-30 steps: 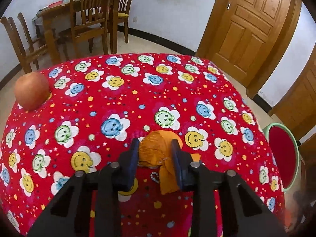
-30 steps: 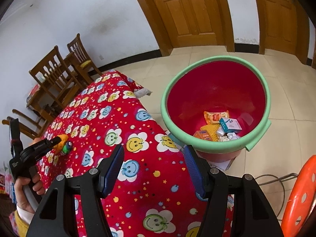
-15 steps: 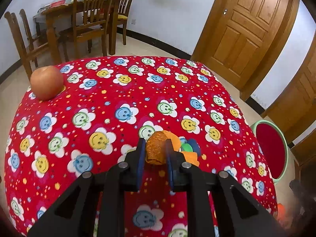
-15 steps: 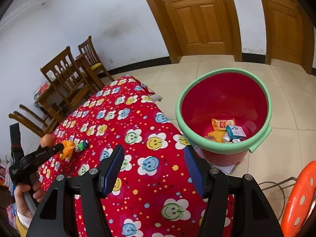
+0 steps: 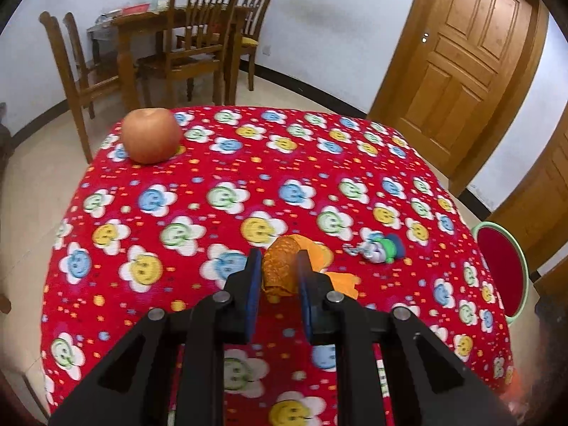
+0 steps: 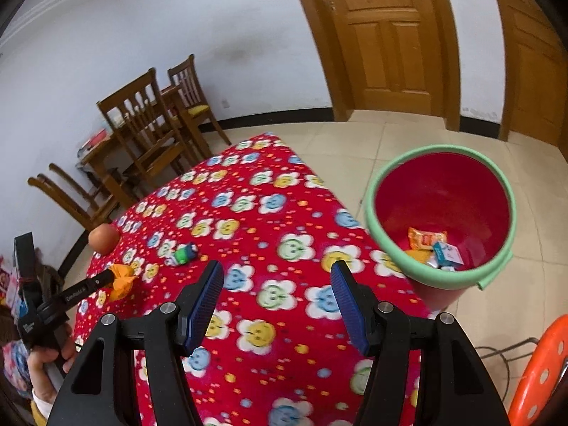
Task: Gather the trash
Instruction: 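Grasp the orange cloth with the left gripper while the right grasps the green toy figure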
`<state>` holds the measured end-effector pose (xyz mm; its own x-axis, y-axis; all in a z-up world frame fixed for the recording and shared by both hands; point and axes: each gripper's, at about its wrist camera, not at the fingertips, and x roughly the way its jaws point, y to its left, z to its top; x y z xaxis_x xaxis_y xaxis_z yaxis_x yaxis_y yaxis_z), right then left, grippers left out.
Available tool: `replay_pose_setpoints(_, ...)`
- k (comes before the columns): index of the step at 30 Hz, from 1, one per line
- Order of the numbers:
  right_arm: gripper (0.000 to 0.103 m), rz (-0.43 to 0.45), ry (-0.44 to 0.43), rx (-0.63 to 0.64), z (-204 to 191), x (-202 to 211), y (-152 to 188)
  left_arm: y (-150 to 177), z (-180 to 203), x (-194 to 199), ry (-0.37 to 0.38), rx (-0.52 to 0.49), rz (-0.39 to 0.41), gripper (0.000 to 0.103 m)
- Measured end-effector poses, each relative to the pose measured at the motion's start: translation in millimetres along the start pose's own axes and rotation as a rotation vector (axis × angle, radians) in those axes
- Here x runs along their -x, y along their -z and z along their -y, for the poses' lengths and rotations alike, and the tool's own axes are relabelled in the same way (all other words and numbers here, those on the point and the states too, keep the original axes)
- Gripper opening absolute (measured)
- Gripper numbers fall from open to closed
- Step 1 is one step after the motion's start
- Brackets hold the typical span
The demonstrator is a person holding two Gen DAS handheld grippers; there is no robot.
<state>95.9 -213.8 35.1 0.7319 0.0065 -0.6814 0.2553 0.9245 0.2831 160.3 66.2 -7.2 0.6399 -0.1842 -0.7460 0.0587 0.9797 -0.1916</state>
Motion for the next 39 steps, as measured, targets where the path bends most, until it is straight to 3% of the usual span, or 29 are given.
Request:
replay_pose_setpoints(12, 0.064, -0.079, -0.035, 0.079, -60, -58, 2, 4, -31, -17, -0.015, 0.037, 0.014, 0.019)
replay_pose_setpoints(30, 0.064, -0.182, -0.056, 0.152, -100, -124, 11, 9, -51, -22, -0.037, 0.091, 0.035, 0.019)
replay_pose_setpoints(33, 0.07, -0.191, -0.059, 0.168, -105, -131, 12, 10, -52, -22, -0.038, 0.096, 0.034, 0.019)
replay_pose_setpoints(39, 0.07, -0.208, -0.057, 0.212, -117, -146, 13, 11, -52, -22, -0.039, 0.094, 0.032, 0.019)
